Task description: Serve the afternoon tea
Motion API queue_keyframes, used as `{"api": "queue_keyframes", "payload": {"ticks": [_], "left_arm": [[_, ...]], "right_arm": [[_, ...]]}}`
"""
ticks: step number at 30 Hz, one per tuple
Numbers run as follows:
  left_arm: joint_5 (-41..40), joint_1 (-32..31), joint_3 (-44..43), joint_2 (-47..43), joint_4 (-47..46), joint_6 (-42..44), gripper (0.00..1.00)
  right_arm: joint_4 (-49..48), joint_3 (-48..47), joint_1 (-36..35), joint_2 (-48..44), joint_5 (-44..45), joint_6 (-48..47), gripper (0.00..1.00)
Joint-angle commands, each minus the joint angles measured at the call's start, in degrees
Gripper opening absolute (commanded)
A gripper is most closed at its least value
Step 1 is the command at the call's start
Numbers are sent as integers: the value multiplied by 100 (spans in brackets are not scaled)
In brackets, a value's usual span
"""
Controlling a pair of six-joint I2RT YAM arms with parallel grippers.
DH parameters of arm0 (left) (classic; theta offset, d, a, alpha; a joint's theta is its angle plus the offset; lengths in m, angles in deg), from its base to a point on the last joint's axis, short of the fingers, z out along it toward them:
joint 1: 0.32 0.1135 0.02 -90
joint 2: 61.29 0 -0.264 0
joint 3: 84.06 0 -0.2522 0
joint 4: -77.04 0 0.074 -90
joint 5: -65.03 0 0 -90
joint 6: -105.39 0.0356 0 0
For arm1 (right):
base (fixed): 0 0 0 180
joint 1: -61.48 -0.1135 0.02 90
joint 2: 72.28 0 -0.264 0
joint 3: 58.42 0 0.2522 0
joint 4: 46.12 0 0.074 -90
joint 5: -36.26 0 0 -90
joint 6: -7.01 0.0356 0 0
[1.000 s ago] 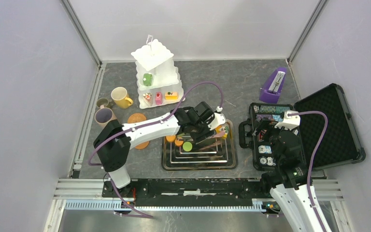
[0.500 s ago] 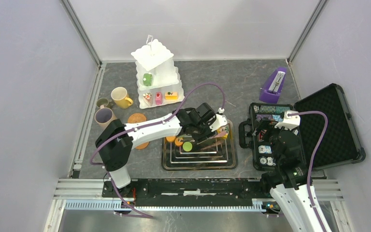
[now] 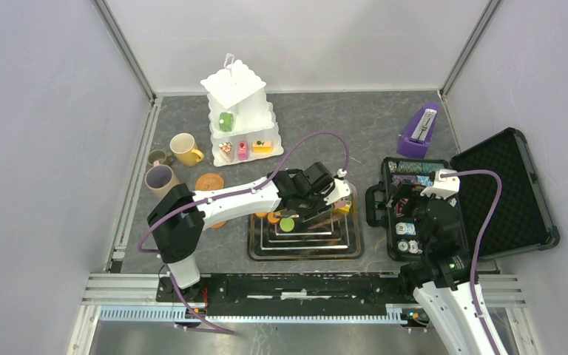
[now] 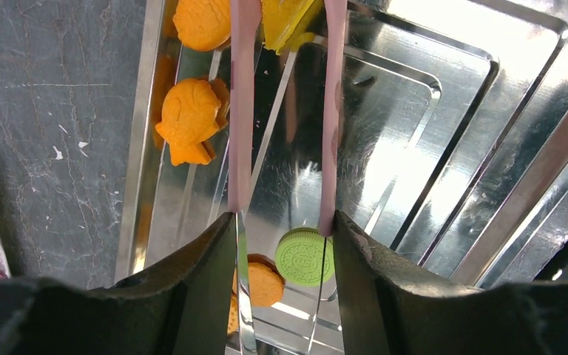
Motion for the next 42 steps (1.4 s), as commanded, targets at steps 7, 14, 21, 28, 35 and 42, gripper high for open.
{"api": "queue_keyframes", "payload": {"ticks": [7,14,21,28,35,42], "left_arm": [[-142,-118,-111,156,-190,179,57],[-197,-158,-102,180,-195,183,57],[-330,-178,-99,-65,-195,112,36],[-917,-176,-24,-866,-221,-354,33],[-3013,7,-1095,-1166,1307,-2252,34],[-3252,773,-2658,-663,2993,-4232,38]], "right_arm": [[-102,-15,9,-21,55,33,98],[-115,-6,9,-21,43,42,98],[-98,-21,14,-38,64,34,98],[-92,-50,11,-10,108,19,98],[-199,-23,6,106,25,49,98],[-419,43,9,230,-209,166,98]]}}
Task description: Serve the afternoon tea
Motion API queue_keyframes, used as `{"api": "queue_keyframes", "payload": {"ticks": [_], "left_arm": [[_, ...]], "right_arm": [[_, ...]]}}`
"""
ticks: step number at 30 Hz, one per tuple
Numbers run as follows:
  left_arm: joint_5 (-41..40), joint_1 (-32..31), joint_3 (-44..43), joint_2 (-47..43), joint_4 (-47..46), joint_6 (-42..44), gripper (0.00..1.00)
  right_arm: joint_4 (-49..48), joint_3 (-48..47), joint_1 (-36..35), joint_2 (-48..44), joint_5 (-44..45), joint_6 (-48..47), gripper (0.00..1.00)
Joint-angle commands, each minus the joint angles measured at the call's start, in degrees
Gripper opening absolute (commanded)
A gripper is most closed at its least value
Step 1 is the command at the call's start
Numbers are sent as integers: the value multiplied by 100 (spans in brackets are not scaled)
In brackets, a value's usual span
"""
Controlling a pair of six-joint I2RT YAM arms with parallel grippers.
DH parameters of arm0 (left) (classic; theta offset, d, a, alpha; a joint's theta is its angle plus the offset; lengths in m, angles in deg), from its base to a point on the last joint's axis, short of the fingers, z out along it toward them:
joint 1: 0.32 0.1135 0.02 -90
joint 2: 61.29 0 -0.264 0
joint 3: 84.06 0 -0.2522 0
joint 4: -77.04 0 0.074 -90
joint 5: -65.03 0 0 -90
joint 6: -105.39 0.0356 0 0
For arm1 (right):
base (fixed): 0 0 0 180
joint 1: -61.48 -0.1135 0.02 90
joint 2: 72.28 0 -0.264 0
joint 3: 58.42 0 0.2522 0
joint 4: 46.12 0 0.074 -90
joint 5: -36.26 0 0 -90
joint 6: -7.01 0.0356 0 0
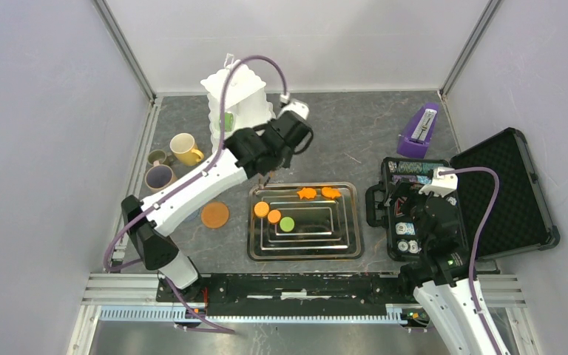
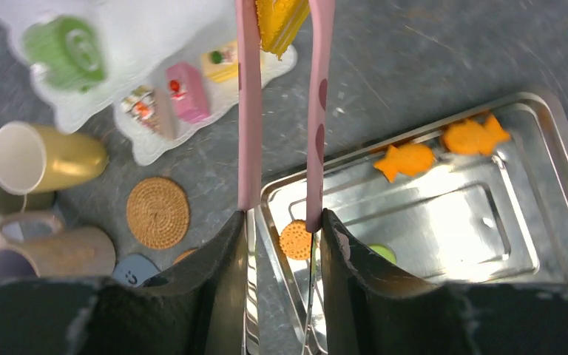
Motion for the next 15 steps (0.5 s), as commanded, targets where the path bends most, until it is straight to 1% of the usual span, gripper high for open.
{"api": "queue_keyframes", "payload": {"ticks": [1,6,12,15], "left_arm": [[-585,338,-533,121,815,-1384,38],[-600,701,-858,381,810,-1317,37],[-740,1169,-919,592,707,-1167,38],[-645,1456,-958,715,653,-1101,37]], "right_arm": [[-360,61,13,66,-188,135,98],[-250,-37,8,28,-170,83,98],[-110,-74,9,-133,-34,58,98],[-69,-51,9,-169,-34,77,98]]}}
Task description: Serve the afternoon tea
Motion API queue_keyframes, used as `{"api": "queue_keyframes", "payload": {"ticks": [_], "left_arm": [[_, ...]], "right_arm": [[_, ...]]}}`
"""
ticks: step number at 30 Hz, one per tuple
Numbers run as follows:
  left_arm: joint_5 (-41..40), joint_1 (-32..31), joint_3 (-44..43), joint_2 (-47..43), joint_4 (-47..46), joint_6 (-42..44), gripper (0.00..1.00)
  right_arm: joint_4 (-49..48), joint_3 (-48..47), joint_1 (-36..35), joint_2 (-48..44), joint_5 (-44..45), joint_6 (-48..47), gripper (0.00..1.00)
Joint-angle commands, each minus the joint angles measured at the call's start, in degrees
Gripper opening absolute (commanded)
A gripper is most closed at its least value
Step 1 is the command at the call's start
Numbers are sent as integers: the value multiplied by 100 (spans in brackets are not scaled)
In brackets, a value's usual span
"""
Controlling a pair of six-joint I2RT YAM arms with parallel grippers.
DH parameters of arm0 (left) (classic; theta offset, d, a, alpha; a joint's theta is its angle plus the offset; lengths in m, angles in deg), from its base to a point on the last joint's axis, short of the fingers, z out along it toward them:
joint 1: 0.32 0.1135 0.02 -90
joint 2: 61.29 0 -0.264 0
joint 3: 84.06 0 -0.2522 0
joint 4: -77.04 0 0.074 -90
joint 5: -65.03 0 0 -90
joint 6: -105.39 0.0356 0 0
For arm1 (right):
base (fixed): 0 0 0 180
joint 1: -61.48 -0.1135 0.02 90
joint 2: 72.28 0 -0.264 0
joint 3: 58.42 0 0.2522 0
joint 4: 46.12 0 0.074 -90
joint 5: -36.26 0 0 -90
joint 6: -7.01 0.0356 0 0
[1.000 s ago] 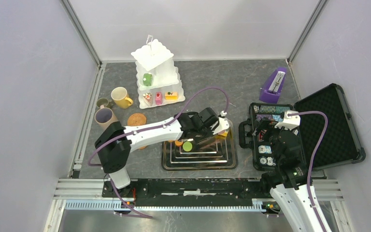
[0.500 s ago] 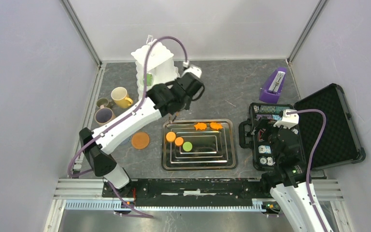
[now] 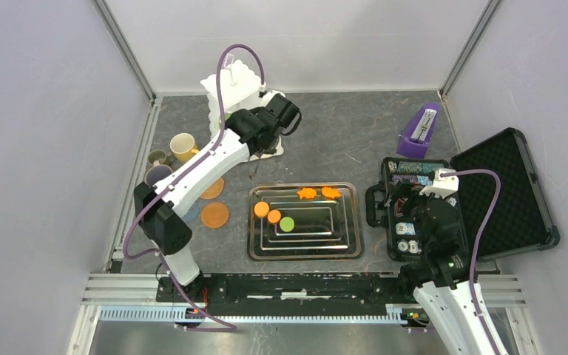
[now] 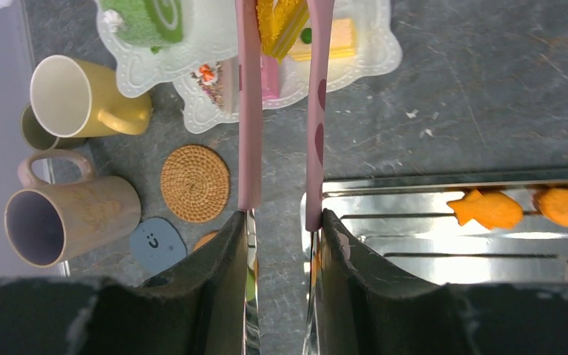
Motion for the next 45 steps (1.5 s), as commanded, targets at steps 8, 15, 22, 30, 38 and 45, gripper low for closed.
{"api": "queue_keyframes", "payload": {"ticks": [8,15,22,30,38,45], "left_arm": [[-143,638,-455,455,-430,86,38],[-233,723,-588,757,-501,258,45],[-46,741,-581,762,-500,299,58],[292,732,-457,282,-497,363,60],[904,692,360,-818,-552,475,60],[4298,600,1933,-1999,-440,1814,60]], "right_arm": [[8,-148,10,-69,135,-43,98],[33,-138,11,-80,186,-76,98],[14,-155,9,-40,223,-119,98],[-17,-104,9,3,195,-88,98],[-68,-8,8,-7,167,-38,98],[-188,105,12,70,63,2,98]]}}
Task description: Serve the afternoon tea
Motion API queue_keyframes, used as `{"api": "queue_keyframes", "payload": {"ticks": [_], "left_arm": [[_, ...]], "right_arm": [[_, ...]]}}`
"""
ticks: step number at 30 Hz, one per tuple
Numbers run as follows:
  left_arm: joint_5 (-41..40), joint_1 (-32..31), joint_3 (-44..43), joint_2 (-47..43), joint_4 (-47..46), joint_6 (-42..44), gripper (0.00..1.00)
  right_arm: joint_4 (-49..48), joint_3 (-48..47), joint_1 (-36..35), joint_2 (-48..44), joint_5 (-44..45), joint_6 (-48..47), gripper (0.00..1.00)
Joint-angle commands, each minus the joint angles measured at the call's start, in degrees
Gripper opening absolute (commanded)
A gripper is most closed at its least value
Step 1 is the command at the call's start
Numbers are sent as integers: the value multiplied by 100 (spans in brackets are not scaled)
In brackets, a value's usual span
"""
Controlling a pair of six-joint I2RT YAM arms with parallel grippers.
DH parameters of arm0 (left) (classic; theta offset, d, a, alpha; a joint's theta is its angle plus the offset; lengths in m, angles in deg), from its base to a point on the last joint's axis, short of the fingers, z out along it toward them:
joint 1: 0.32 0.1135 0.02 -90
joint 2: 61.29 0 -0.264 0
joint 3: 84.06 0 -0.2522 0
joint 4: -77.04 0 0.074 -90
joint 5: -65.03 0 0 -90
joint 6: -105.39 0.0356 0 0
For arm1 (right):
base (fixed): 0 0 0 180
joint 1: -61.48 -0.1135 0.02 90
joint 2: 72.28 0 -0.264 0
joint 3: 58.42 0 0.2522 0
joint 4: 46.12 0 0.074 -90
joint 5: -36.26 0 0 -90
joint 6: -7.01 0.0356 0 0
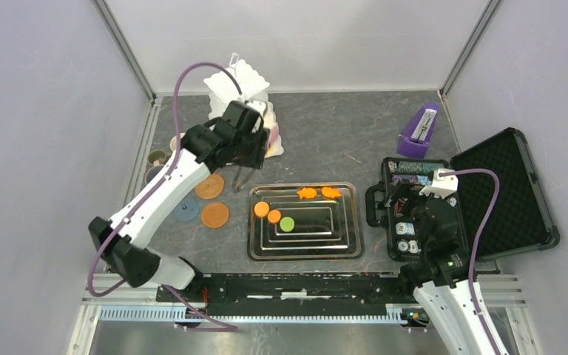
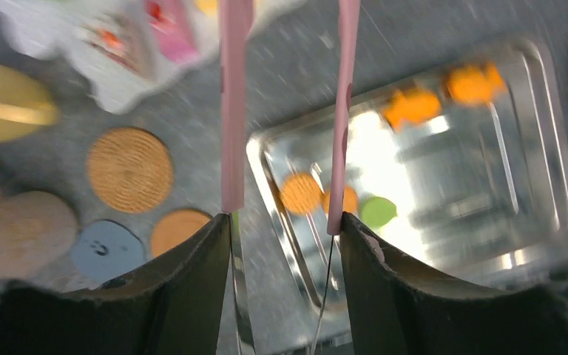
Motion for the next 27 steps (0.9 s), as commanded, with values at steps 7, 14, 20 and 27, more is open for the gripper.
{"api": "queue_keyframes", "payload": {"ticks": [7,14,20,27], "left_arm": [[2563,-1140,2033,-1072,-405,1719,64],[1461,-1220,2192,-103,-1248,2140,63],[346,-1345,2044,481,-1568,2396,64],[712,-1555,2063,772,-1622,2568,64]], "right_arm": [[-510,170,9,291,-177,61,98],[-369,0,8,251,-134,-10,98],[-149,-21,9,76,23,-22,98],[-254,31,9,146,-28,30,98]]}}
